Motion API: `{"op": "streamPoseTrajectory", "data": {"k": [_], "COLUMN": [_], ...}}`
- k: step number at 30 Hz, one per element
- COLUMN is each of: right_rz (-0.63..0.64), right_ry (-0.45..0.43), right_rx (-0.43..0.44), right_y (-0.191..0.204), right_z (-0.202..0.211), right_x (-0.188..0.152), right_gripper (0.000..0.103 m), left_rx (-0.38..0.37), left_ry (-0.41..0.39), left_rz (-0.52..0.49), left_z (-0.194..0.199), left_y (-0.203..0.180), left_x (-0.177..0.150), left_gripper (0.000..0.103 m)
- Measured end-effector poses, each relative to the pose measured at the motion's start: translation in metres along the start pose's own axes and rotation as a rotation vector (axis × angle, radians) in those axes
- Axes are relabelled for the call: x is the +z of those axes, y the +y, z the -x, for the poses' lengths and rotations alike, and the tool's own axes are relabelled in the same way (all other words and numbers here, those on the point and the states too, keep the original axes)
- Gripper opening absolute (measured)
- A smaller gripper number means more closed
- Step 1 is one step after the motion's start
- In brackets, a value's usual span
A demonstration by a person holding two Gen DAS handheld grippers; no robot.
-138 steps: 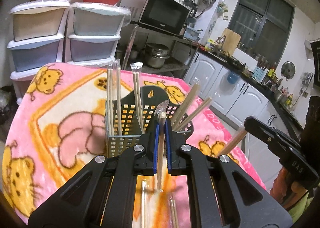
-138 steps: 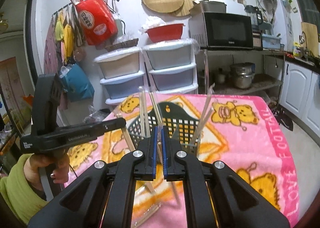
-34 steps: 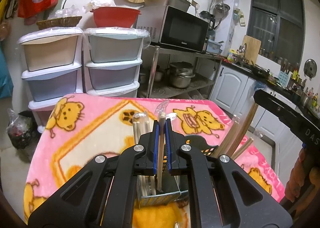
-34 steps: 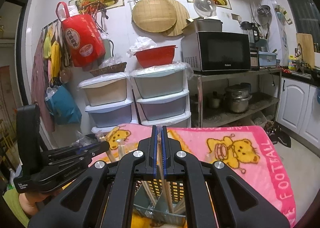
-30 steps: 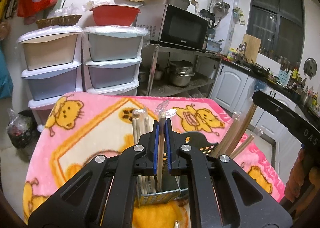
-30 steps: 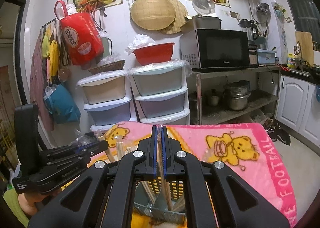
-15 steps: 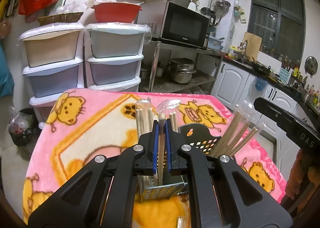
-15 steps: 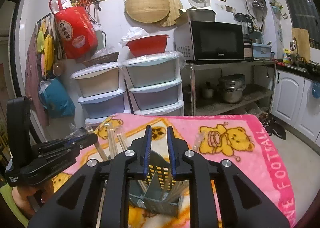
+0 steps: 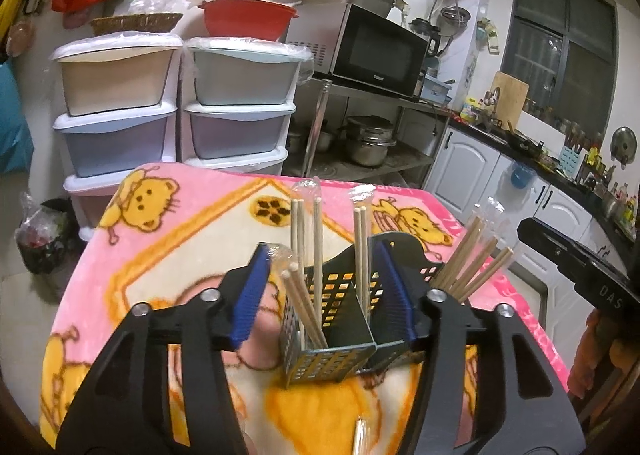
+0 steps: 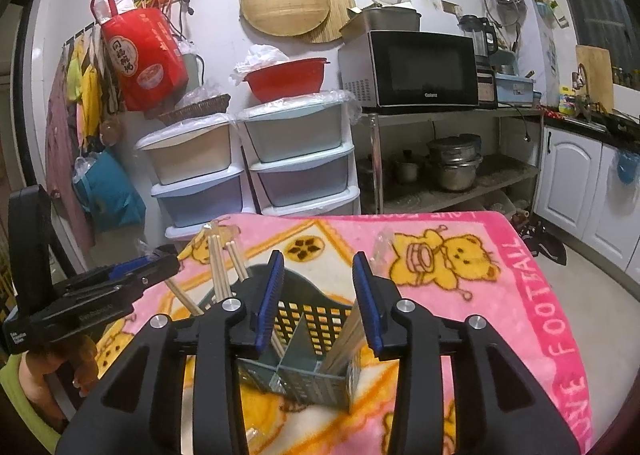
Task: Organize utensils
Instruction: 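Withdraw both open tools from the caddy back toward the blanket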
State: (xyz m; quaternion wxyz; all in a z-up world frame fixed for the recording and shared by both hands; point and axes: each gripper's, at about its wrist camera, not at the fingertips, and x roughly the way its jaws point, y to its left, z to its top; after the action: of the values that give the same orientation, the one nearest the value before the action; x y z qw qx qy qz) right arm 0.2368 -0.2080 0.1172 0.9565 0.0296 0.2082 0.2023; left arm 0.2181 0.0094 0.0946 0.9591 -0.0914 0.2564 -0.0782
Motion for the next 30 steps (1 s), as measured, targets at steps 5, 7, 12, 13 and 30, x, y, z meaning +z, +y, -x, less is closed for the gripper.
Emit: {"op": "streamPoseTrajectory", "data": {"k": [5, 7, 12, 13, 30], "right_rz": [-0.009, -0.006, 0.018, 0.021, 0.043], "right_ry": [0.001, -0.001, -0.008, -0.009, 0.004], "right_rx": [0.002, 0.003, 0.000, -0.001, 0.013], "right_y": [-0.001, -0.001, 0.003, 0.004, 0.013], "right_z": [0.006, 0.009, 0.015, 0.016, 0.037], "right_x": [-0.004, -0.005, -0.007, -0.008, -0.030], "right_gripper": [0.040, 0.042, 0.048, 0.048, 0.057], "left_rx": [0.000, 0.010, 0.026, 0.021, 0.014], "left_ry": [-0.008, -0.021, -0.056, -0.059, -0.036], "left_rz": [0.007, 0.003, -0.019, -0.017, -0.026], "left_z": [0.006, 0.010, 0.022, 0.024, 0.041], "left_y": [0.002, 0.001, -0.003, -0.004, -0.002], "left_x": [-0.002, -0.002, -0.005, -0.006, -0.029], "left_gripper": [0.073, 0.078, 0.092, 0.092, 0.092]}}
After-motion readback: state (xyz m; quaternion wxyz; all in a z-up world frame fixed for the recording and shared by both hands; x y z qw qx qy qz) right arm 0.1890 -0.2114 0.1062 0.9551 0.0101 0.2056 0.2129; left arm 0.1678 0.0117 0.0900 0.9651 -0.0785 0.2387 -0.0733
